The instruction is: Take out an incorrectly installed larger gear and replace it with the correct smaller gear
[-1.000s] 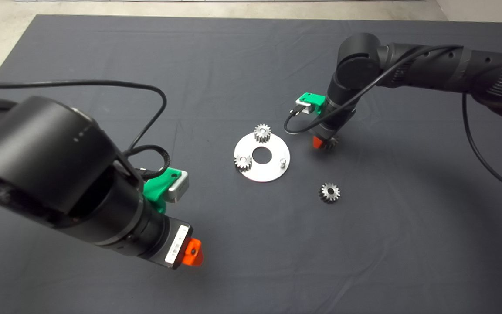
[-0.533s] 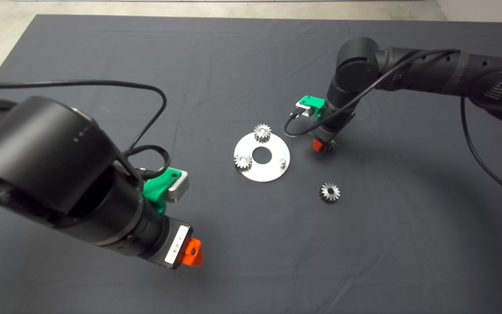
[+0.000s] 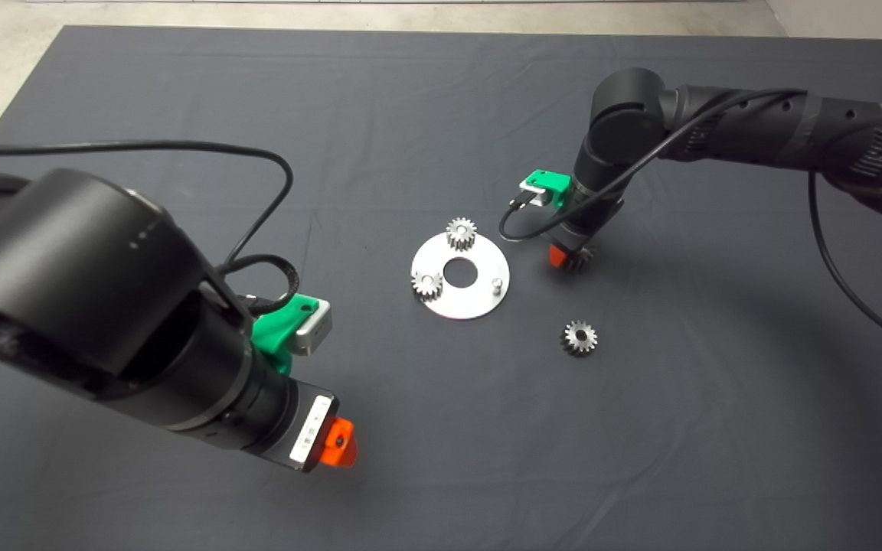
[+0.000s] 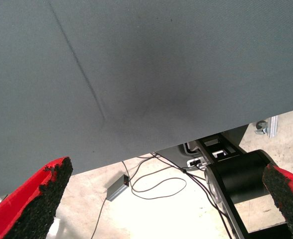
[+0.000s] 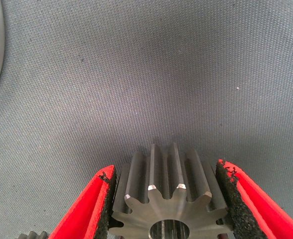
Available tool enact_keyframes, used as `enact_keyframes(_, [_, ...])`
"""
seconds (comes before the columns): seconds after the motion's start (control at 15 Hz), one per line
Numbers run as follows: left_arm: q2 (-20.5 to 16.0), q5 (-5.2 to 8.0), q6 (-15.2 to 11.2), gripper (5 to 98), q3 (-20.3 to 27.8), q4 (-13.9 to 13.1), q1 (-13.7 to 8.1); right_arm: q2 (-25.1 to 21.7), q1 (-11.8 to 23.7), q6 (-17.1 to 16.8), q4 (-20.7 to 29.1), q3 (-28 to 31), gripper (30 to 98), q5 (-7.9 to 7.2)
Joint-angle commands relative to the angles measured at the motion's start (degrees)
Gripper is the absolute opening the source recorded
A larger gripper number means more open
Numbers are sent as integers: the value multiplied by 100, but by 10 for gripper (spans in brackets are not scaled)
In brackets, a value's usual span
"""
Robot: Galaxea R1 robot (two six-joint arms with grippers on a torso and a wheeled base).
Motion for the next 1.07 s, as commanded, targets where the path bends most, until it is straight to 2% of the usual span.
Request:
enact_keyframes(0.0, [-5, 5, -41, 982, 75, -2, -60, -2, 173, 28, -133, 73, 509, -769])
enact_keyframes(0.4, [-5, 5, -85, 982, 111, -2, -60, 7, 181, 37, -124, 91, 529, -777])
enact_keyframes(0.53, [-5, 5, -85, 982, 111, -2, -60, -17, 245, 37, -97, 91, 570, -777])
enact_keyframes(0.6, [-5, 5, -85, 982, 111, -2, -60, -69, 499, 37, -51, 119, 573, -777])
enact_keyframes(0.67, [-5, 5, -91, 982, 119, -2, -60, -119, 1006, 37, 120, 314, 577, -777])
enact_keyframes(0.8, [-5, 5, -94, 982, 119, -2, -60, -257, 1733, 37, 707, 607, 623, -777])
enact_keyframes(0.87, [-5, 5, -94, 982, 111, -2, -60, -267, 1851, 37, 861, 774, 628, -777])
enact_keyframes(1.0, [-5, 5, -94, 982, 119, -2, -60, -512, 1836, 55, 887, 1307, 667, -777])
